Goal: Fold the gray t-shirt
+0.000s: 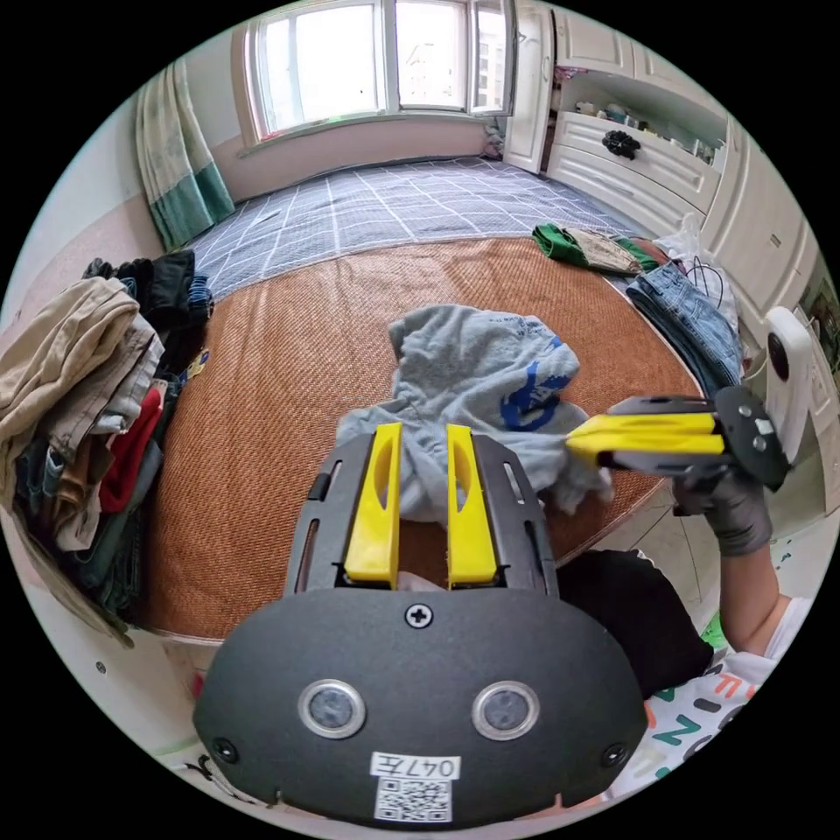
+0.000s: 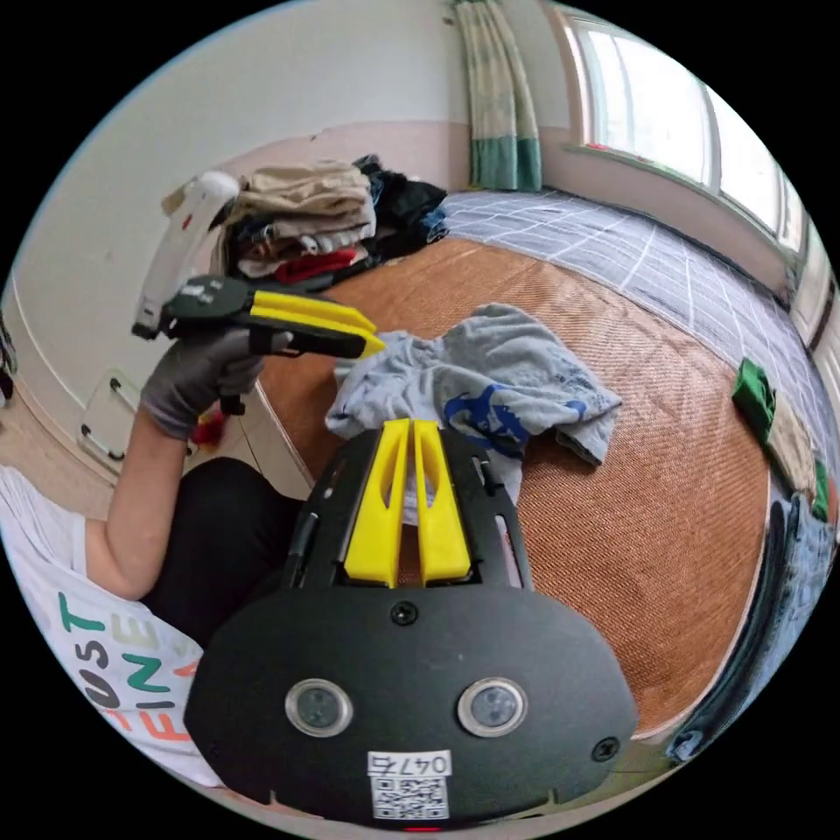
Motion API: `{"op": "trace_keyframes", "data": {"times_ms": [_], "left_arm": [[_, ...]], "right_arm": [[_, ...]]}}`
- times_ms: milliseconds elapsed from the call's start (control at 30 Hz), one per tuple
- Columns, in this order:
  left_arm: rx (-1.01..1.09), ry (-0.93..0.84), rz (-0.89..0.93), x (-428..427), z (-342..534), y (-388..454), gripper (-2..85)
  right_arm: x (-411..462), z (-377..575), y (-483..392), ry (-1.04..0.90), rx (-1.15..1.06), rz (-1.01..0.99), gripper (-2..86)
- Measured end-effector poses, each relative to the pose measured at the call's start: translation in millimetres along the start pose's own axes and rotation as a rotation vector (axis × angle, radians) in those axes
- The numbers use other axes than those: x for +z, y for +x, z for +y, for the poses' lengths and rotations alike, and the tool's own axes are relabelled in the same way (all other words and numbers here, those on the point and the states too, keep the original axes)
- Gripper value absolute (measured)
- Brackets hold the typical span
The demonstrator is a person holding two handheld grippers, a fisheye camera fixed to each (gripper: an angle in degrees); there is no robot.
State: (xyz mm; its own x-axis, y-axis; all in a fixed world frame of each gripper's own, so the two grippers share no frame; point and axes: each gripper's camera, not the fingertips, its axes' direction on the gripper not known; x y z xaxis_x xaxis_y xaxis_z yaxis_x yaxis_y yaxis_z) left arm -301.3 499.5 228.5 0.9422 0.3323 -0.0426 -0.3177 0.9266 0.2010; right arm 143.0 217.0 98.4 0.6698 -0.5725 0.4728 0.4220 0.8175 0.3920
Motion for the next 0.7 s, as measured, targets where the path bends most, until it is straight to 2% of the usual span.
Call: {"op": "trace_keyframes", "data": {"times_ms": [67, 133, 233, 300, 400, 500, 567, 700], "left_arm": [[-0.014, 0.032, 0.026, -26, -12, -18, 8.1], [-0.001, 0.029, 0.059, -36, -25, -24, 8.1], [0.045, -0.026, 0.073, -40, -50, -23, 8.3], [0.067, -0.047, 0.068, -44, -66, -20, 8.6], [0.077, -0.037, 0.075, -64, -94, -23, 8.9], [0.09, -0.017, 0.098, -93, -123, -27, 8.8], [0.157, -0.016, 0.106, -128, -144, -16, 8.7], [0.321, -0.051, 0.171, -162, -149, 24, 8.8]], "right_arm": [[-11, 15, 33, 0.064, 0.108, -0.054, -0.4], [-2, 22, 45, 0.014, 0.125, -0.049, -0.2], [19, 28, 43, -0.103, 0.118, 0.099, 2.8], [17, 29, 28, -0.065, 0.077, 0.207, 4.1], [30, 17, -18, -0.033, -0.156, 0.208, 4.4], [85, 2, -54, -0.169, -0.429, 0.131, 4.3], [127, 7, -59, -0.301, -0.59, 0.182, 3.9], [151, 20, -47, -0.381, -0.702, 0.184, 2.1]]}}
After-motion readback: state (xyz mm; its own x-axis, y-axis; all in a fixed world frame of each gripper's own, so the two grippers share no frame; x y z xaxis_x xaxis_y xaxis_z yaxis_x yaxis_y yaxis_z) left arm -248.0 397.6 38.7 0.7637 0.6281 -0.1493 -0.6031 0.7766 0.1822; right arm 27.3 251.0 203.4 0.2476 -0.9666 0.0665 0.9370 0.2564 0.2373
